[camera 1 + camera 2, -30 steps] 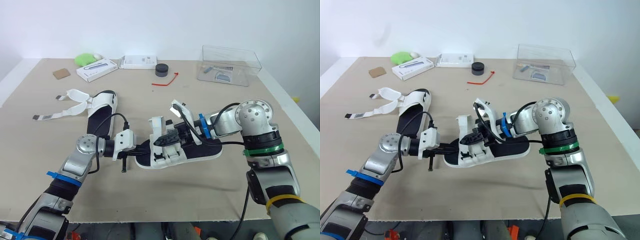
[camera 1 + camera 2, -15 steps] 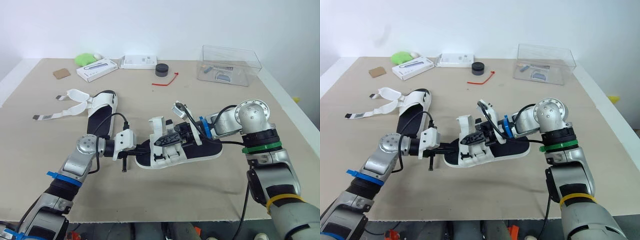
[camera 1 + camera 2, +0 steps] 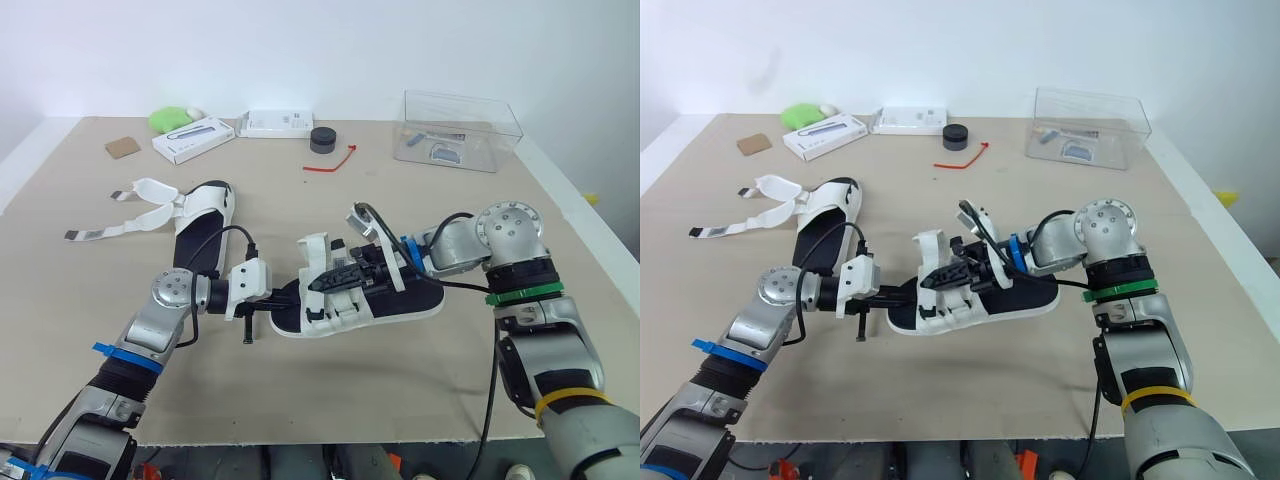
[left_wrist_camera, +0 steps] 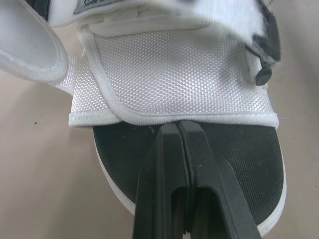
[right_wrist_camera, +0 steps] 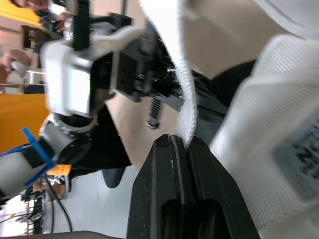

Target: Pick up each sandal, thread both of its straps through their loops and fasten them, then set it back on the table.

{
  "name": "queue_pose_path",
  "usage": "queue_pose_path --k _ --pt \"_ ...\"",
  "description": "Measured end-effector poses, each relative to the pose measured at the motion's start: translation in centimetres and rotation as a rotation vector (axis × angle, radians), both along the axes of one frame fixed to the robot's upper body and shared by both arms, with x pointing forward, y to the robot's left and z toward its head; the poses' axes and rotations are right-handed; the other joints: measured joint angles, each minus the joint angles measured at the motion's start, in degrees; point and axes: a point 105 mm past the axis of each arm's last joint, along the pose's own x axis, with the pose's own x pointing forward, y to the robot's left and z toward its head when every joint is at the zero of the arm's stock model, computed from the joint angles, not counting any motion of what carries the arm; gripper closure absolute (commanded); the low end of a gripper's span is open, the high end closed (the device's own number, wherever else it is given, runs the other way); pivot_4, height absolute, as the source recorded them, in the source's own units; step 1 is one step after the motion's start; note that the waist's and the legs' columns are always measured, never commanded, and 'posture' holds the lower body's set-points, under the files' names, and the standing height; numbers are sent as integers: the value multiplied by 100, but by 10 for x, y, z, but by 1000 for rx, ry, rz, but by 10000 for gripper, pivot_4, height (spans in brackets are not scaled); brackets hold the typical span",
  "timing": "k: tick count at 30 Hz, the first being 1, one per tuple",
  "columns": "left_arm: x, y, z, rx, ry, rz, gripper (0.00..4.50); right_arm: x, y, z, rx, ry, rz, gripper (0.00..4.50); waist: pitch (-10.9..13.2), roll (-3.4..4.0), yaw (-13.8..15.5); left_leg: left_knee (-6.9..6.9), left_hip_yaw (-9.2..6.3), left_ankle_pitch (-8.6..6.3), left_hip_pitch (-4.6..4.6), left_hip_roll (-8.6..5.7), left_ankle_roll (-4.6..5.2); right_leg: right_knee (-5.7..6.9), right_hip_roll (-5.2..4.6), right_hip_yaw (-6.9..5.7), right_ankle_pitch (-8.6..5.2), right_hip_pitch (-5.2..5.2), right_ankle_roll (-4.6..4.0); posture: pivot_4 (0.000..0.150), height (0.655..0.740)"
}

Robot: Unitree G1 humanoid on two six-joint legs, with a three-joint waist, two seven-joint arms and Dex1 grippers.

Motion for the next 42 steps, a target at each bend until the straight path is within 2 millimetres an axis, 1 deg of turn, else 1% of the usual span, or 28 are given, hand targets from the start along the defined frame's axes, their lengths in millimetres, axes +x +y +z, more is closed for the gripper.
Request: queue_pose_path --k 4,9,12,14,17,21,27,34,38,42 --pt "0 0 0 1 0 1 45000 2 -1 0 -5 -6 -11 44581 0 0 0 0 0 0 0 0 0 0 1 0 0 0 0 1500 7400" --pt "0 1 0 3 0 1 45000 6 2 12 12 -39 -21 44581 0 0 0 0 -1 0 0 1 0 0 2 -1 0 0 0 1500 7400" --pt "0 1 0 3 0 1 45000 8 2 12 5 -46 -26 44581 0 0 0 0 -1 0 -1 1 0 -1 2 -1 0 0 0 1500 7400" --pt "0 1 0 3 0 1 45000 8 1 10 -2 -46 -30 44581 0 0 0 0 -1 0 -1 1 0 -2 1 -1 0 0 0 1500 7400" --pt "0 1 0 3 0 1 45000 5 -2 1 -13 -27 -33 44581 1 1 0 0 0 0 -2 1 0 -2 0 0 0 0 0 1500 7400" --pt "0 1 0 3 -1 1 45000 2 -3 3 -11 -44 -22 44581 0 2 0 0 -1 0 -1 1 0 -2 1 -2 0 0 0 1500 7400" --pt "0 0 0 3 -1 0 45000 -2 -2 2 0 -33 -6 44581 0 2 0 0 -1 0 -2 1 0 -3 1 -1 0 0 0 1500 7400" --pt "0 0 0 3 -2 -1 45000 3 -9 -7 -39 -36 -55 44581 -2 2 0 -1 -1 0 -2 1 0 -5 0 -1 -1 1 1 1500 7400" --pt "0 -1 1 3 -4 -2 45000 7 -15 -16 -94 -71 -94 44581 -2 3 1 -1 -1 0 -3 1 1 -6 0 -1 -1 1 2 1500 7400" --pt "0 -1 1 3 -6 -2 45000 7 -15 -18 -112 -94 -94 44581 -2 3 1 -1 -2 0 -3 1 1 -6 0 -2 -1 1 2 1500 7400"
